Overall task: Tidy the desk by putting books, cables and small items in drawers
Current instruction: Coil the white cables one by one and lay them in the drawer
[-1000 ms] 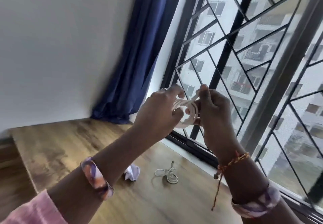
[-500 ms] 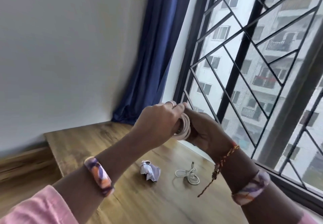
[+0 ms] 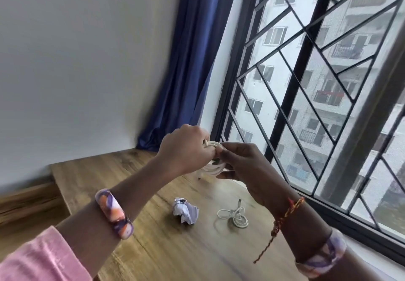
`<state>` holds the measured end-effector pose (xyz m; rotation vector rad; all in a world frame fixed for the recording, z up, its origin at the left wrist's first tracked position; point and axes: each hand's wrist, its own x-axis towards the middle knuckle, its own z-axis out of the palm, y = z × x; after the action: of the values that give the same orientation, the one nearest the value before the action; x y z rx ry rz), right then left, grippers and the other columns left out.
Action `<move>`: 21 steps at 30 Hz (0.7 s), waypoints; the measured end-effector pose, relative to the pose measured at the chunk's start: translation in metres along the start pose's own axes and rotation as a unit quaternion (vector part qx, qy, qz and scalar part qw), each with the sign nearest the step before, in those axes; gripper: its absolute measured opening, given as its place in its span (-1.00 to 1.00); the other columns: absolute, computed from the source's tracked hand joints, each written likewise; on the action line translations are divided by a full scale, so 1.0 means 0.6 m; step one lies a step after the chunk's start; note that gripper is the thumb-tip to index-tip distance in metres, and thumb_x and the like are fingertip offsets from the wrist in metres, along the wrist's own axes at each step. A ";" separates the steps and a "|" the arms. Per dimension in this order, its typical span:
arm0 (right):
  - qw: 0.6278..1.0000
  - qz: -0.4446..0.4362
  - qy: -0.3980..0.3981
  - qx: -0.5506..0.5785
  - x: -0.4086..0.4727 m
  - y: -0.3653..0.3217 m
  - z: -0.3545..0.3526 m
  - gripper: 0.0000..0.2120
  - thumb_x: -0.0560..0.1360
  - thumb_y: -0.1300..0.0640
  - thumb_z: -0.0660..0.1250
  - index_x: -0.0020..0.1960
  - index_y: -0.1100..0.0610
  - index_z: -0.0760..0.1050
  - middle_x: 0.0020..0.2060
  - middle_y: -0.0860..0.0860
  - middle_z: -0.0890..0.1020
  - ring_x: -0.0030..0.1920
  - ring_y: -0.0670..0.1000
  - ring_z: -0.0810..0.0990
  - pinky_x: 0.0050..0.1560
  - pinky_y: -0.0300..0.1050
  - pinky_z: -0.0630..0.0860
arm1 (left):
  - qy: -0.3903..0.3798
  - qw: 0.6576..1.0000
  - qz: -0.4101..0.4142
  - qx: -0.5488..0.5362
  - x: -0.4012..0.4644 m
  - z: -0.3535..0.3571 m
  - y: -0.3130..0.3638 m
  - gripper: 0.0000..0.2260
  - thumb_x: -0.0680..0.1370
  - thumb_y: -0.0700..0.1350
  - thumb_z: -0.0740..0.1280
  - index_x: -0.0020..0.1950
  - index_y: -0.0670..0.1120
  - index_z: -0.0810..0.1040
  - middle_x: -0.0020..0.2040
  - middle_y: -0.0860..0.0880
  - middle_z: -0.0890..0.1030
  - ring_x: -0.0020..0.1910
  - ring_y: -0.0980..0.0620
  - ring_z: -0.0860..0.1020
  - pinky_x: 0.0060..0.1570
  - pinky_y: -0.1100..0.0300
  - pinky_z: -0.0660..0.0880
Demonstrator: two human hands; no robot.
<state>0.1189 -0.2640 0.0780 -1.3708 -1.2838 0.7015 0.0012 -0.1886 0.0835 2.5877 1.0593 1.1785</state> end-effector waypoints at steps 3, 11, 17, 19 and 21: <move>1.000 0.017 -0.005 -0.009 -0.001 0.008 -0.001 -0.80 0.56 0.31 0.19 0.01 0.39 0.56 -0.36 0.05 0.56 -0.41 -0.15 0.54 -0.34 -0.29 0.55 | -0.043 0.998 -0.030 -0.029 -0.005 0.005 0.003 -0.71 0.43 0.16 0.33 -0.25 -0.07 0.54 -0.31 0.03 0.56 -0.26 -0.02 0.53 -0.30 0.20 0.34; 0.998 0.034 -0.011 -0.047 -0.004 0.014 -0.009 -0.83 0.57 0.25 0.20 -0.08 0.24 0.56 -0.28 0.11 0.57 -0.33 -0.03 0.54 -0.25 -0.16 0.56 | -0.126 0.963 -0.079 -0.224 -0.009 0.014 0.002 -0.66 0.47 0.01 0.38 -0.47 -0.09 0.45 -0.66 0.10 0.38 -0.65 0.19 0.33 -0.54 0.34 0.27; 0.976 0.129 -0.072 0.160 -0.002 0.014 -0.039 -0.78 0.52 0.20 0.24 0.03 0.35 0.52 -0.30 0.11 0.65 -0.36 -0.02 0.64 -0.30 -0.19 0.62 | -0.182 0.838 -0.179 -0.481 -0.017 0.036 -0.009 -0.80 0.49 -0.08 0.35 -0.07 -0.21 0.64 -0.21 -0.13 0.61 -0.23 -0.01 0.53 -0.13 0.14 0.49; 0.973 0.136 -0.067 0.175 -0.002 0.014 -0.045 -0.82 0.51 0.21 0.25 -0.03 0.32 0.55 -0.32 0.09 0.66 -0.37 -0.03 0.65 -0.29 -0.18 0.62 | -0.187 0.797 -0.226 -0.528 -0.020 0.048 -0.008 -0.76 0.48 -0.08 0.37 0.01 -0.23 0.61 -0.20 -0.13 0.62 -0.23 -0.02 0.55 -0.14 0.13 0.50; 0.979 0.131 -0.058 0.145 -0.002 0.016 -0.048 -0.82 0.51 0.22 0.27 -0.03 0.32 0.56 -0.29 0.12 0.66 -0.34 -0.01 0.64 -0.28 -0.17 0.62 | -0.179 0.794 -0.237 -0.530 -0.022 0.060 -0.004 -0.74 0.48 -0.07 0.38 0.01 -0.26 0.60 -0.20 -0.17 0.63 -0.26 -0.05 0.55 -0.13 0.06 0.50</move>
<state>0.1479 -0.2721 0.0759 -1.2814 -1.0491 1.1190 0.0193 -0.1886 0.0493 1.4429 0.5985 0.7451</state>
